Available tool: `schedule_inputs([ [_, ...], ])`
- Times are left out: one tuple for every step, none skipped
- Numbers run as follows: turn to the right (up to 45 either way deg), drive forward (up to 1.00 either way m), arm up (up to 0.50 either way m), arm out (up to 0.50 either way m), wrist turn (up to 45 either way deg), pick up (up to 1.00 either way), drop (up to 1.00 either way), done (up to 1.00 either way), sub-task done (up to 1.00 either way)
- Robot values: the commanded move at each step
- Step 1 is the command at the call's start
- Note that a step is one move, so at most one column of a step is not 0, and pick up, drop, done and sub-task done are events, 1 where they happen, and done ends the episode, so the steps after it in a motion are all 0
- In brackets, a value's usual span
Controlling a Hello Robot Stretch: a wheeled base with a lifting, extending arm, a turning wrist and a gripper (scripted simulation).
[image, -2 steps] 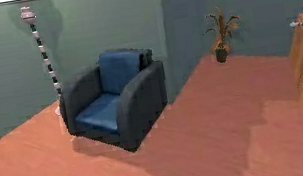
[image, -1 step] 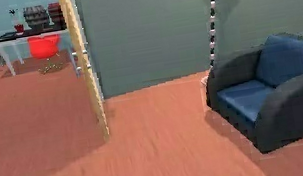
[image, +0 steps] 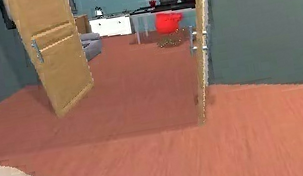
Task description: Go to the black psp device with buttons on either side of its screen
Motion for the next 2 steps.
schedule_inputs([
  [0.0, 1.00, 0.00, 0.00, 0.0, 0.00, 0.00, 0.00, 0.00],
  [-9.0, 0.00, 0.00, 0.00, 0.0, 0.00, 0.00, 0.00, 0.00],
])
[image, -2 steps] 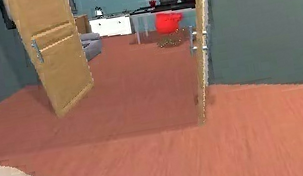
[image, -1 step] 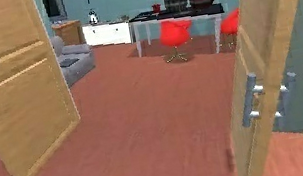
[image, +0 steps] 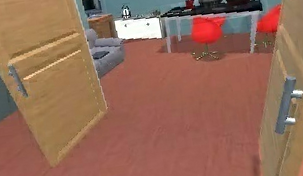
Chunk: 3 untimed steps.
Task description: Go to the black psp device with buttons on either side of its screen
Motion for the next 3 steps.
schedule_inputs([
  [0.0, 0.25, 0.00, 0.00, 0.0, 0.00, 0.00, 0.00, 0.00],
  [15.0, 0.00, 0.00, 0.00, 0.0, 0.00, 0.00, 0.00, 0.00],
  [0.0, 0.40, 0.00, 0.00, 0.0, 0.00, 0.00, 0.00, 0.00],
])
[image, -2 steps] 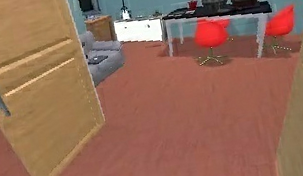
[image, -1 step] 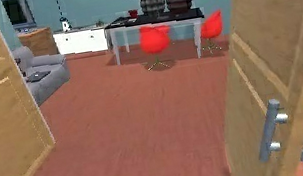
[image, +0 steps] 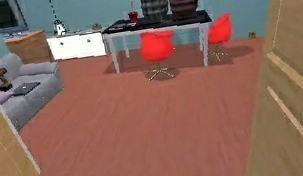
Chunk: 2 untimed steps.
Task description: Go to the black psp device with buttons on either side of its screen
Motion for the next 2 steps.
schedule_inputs([
  [9.0, 0.00, 0.00, 0.00, 0.0, 0.00, 0.00, 0.00, 0.00],
  [3.0, 0.00, 0.00, 0.00, 0.0, 0.00, 0.00, 0.00, 0.00],
])
